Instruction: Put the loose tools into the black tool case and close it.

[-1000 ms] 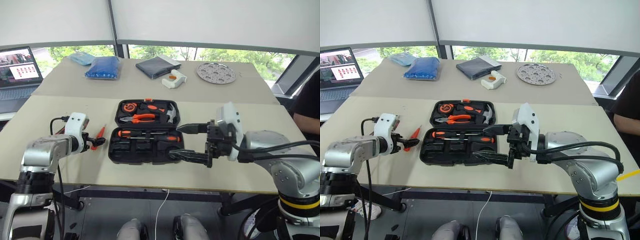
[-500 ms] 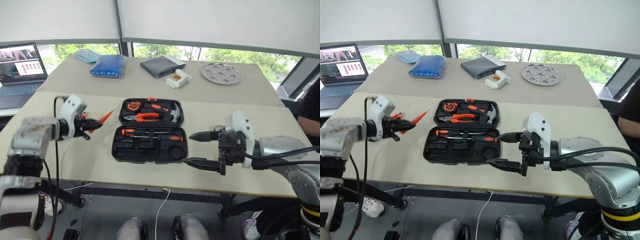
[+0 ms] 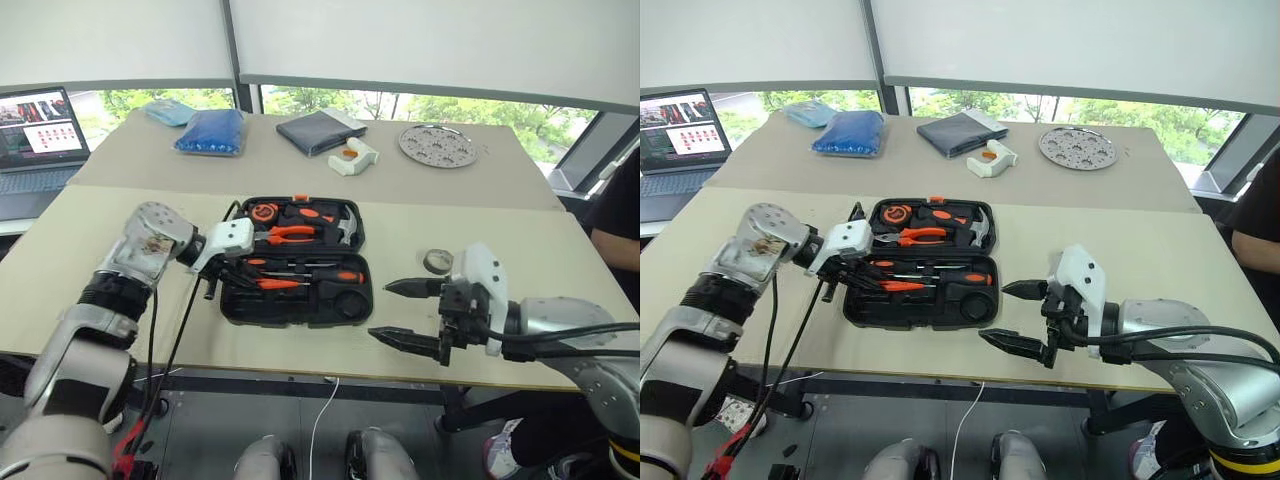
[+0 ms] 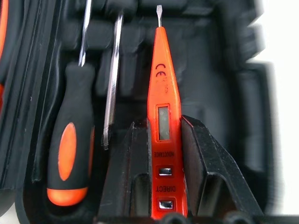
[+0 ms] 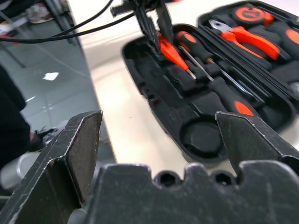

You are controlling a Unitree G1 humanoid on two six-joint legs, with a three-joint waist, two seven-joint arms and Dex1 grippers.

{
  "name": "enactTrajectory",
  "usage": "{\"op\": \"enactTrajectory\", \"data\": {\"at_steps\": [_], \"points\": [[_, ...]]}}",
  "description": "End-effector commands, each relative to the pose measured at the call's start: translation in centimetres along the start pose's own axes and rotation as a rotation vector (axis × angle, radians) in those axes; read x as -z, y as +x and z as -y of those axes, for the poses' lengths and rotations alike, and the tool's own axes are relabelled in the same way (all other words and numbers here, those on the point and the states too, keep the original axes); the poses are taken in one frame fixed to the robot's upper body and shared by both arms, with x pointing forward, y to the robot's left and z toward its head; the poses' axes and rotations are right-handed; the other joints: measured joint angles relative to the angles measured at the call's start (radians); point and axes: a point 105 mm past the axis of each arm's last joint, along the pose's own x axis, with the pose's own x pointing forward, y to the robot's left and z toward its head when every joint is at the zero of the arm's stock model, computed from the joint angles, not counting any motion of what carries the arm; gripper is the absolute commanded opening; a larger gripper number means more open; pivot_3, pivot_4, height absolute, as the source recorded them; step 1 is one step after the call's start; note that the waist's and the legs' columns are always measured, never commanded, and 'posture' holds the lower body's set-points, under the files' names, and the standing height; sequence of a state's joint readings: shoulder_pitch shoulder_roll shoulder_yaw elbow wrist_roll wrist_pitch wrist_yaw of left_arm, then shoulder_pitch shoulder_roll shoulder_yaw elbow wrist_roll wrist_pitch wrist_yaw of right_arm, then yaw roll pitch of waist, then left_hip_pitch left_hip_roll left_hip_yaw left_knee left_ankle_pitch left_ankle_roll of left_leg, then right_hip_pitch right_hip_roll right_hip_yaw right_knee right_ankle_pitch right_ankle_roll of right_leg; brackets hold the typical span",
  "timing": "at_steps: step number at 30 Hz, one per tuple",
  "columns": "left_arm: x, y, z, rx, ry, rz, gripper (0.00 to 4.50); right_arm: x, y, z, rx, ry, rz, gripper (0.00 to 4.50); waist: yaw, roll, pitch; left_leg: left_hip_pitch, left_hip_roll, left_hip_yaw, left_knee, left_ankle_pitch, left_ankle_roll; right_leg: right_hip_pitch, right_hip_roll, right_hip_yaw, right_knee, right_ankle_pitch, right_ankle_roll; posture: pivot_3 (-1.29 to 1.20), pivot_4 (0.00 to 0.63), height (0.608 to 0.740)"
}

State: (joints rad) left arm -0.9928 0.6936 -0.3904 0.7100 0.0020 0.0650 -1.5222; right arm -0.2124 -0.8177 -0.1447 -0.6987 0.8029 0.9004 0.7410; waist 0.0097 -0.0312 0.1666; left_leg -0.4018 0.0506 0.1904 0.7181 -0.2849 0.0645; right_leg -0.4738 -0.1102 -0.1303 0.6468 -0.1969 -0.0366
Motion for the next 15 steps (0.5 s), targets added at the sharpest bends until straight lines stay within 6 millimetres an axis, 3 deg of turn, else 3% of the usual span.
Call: {"op": "enactTrajectory", "data": {"at_steps": [1,9,11,15], "points": [[-0.5,-0.4,-0.7,-0.005,0.053,-0.026,0.44,-1.2,-0.8,0.0,0.039,-0.061,0.039,4.50,0.000,0.000,0.000,0.000,0.000,0.000,0.001,0.000,0.001,0.000,0.000,0.000,0.000,0.000,0.000,0.00,0.150,0.718],[-0.1,0.0,-0.3,0.039,0.061,-0.029,0.44,-1.3,-0.9,-0.2,0.057,-0.061,0.045,4.50,-0.001,0.000,0.000,-0.004,0.000,-0.001,0.009,-0.004,0.007,0.000,-0.001,0.000,0.000,0.002,0.003,0.00,0.150,0.718],[-0.3,-0.2,-0.2,0.047,0.039,-0.006,1.45,-1.2,-0.9,-0.2,0.058,-0.060,0.043,4.50,-0.003,0.000,0.000,-0.004,0.000,-0.001,0.010,-0.005,0.008,0.000,-0.002,0.000,0.000,0.002,0.005,0.00,0.150,0.718],[-1.1,-1.3,-0.2,0.038,0.038,0.050,2.70,-1.2,-0.9,-0.1,0.055,-0.053,0.044,4.50,-0.003,0.000,0.000,-0.005,0.000,-0.001,0.010,-0.005,0.009,0.000,-0.002,0.000,0.000,0.002,0.005,0.00,0.150,0.718]]}}
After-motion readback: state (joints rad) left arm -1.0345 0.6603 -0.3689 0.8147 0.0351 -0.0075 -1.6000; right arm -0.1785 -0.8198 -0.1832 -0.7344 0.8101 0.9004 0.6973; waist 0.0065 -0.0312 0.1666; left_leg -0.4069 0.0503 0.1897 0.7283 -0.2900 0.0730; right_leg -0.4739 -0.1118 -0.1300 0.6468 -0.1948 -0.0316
